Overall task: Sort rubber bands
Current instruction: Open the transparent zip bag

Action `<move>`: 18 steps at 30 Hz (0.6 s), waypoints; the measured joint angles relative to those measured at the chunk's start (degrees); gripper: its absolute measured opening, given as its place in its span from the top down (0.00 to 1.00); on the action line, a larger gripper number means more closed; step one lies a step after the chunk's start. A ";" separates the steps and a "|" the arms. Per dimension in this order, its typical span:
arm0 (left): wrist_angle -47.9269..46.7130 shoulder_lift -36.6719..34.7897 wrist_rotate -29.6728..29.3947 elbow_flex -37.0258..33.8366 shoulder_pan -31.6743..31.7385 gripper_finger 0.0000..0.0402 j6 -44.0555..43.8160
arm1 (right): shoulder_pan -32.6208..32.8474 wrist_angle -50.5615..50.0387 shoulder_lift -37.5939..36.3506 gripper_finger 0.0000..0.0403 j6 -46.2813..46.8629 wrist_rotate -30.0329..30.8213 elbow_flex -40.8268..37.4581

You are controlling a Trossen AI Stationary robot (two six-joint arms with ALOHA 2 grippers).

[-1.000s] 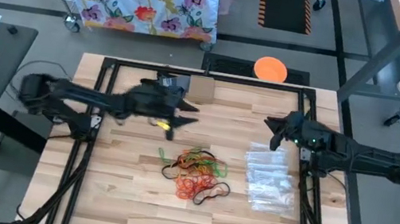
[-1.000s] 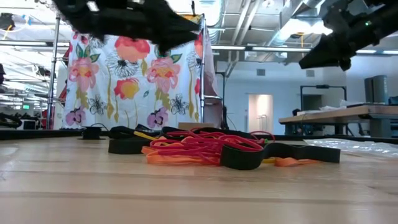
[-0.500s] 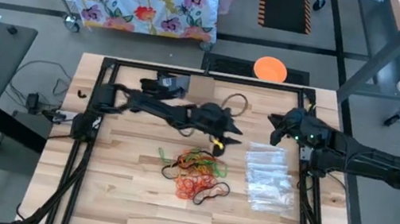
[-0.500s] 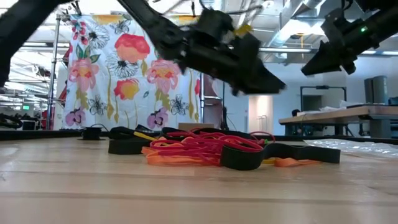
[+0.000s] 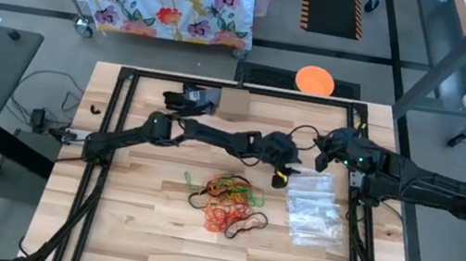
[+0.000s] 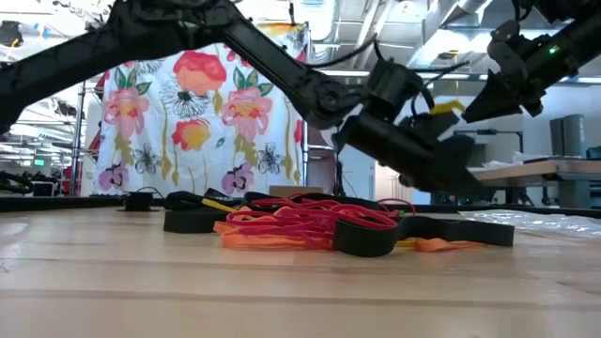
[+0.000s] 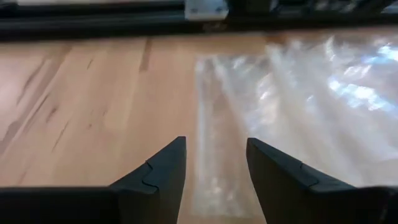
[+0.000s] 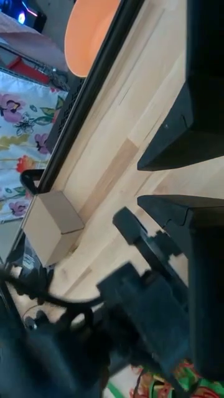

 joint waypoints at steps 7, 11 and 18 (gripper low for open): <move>-0.84 0.02 -2.19 -0.55 0.25 0.60 1.78 | 0.00 -0.27 0.00 0.82 -0.02 0.00 0.00; -3.28 0.02 -2.12 -0.57 0.25 0.60 3.59 | 0.00 -0.25 0.00 0.82 -0.01 -0.01 0.00; -5.02 0.02 -3.60 -0.63 0.34 0.62 4.26 | 0.00 0.58 0.00 0.82 0.11 -0.02 0.00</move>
